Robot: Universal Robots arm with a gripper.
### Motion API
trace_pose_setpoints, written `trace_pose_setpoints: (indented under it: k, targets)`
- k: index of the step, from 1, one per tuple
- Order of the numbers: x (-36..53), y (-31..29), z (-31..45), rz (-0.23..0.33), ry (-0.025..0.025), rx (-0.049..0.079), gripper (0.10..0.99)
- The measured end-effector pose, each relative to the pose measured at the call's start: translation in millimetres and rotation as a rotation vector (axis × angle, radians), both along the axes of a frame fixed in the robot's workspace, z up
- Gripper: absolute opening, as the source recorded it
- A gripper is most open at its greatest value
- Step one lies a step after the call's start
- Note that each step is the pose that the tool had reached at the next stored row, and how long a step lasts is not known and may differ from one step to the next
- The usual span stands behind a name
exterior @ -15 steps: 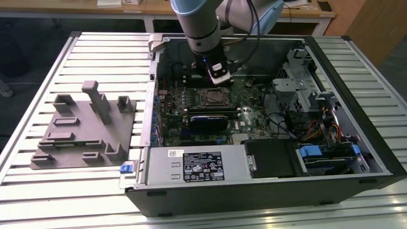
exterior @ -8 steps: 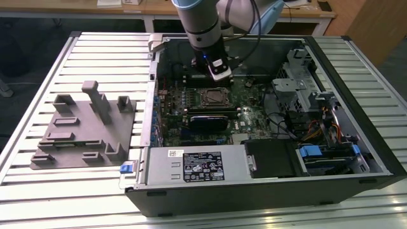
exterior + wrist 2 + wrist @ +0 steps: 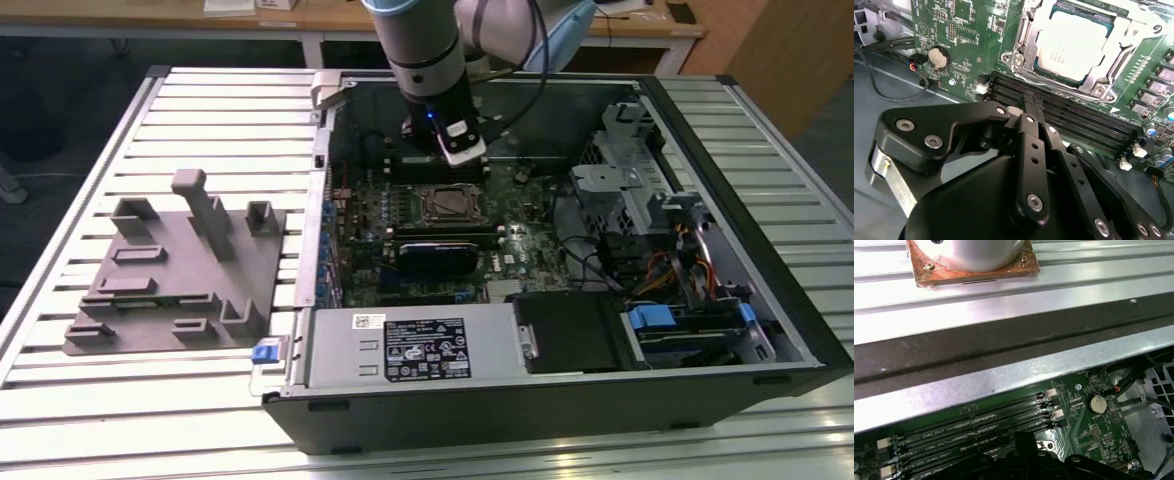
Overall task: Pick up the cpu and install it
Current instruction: 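Install the first cpu locking lever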
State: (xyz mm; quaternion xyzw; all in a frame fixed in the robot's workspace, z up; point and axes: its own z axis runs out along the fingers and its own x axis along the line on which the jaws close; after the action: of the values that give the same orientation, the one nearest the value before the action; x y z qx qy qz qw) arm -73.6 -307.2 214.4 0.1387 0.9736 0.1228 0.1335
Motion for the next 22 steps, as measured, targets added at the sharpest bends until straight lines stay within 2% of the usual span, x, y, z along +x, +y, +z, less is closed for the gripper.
trace_pose_setpoints:
  k: [3, 4, 6, 10, 13, 21, 22]
  targets:
    - [0.2, 0.0, 0.0, 0.0, 0.0006, -0.001, 0.106]
    - [0.7, 0.1, 0.0, 0.0, 0.0038, -0.002, 0.106]
    - [2.4, 0.0, -0.1, 0.0, 0.0183, -0.01, 0.106]
    - [6.9, 0.0, -0.2, -0.001, 0.0534, -0.033, 0.106]
    - [10.5, 0.0, -0.2, -0.002, 0.0805, -0.056, 0.106]
    - [20.2, 0.0, -0.2, -0.003, 0.1613, -0.133, 0.106]
    - [20.9, -0.1, -0.2, -0.004, 0.168, -0.142, 0.106]
